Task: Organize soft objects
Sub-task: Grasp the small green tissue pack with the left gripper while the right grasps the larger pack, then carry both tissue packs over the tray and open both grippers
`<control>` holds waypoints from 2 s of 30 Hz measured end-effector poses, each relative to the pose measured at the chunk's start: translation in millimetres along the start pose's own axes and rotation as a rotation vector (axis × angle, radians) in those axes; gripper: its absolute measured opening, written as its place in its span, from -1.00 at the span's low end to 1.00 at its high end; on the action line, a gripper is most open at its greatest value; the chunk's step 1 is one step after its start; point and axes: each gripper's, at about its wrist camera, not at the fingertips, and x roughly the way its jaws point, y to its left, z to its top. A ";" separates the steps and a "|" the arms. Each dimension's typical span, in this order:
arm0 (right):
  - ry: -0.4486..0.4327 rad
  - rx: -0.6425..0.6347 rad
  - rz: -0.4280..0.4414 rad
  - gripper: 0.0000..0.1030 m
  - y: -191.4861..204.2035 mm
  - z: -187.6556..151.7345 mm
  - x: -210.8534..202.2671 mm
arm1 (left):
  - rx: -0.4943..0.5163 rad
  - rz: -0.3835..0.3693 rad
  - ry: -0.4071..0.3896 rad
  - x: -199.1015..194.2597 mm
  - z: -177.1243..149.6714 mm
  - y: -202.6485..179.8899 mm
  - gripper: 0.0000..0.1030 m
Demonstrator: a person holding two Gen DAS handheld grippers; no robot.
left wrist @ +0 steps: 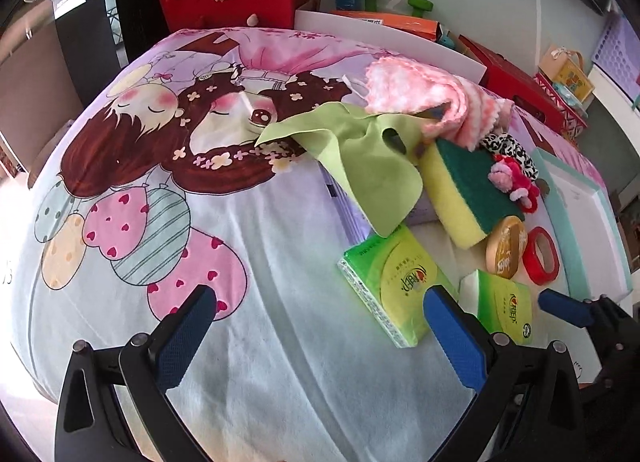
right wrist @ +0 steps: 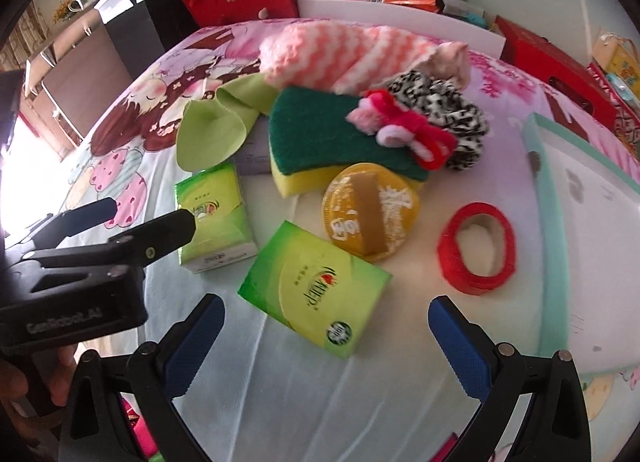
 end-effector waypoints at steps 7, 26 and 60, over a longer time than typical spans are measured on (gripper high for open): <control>-0.019 0.009 -0.001 1.00 4.2 6.3 5.8 | 0.000 -0.028 0.003 1.6 2.5 -5.1 0.99; -0.012 0.106 0.033 0.54 -14.2 -2.2 -0.3 | -0.004 -0.014 0.064 20.4 5.7 -27.1 0.98; -0.109 0.186 0.014 0.51 -29.5 -24.3 -59.0 | -0.053 -0.214 0.003 -28.8 -12.6 -46.7 -0.56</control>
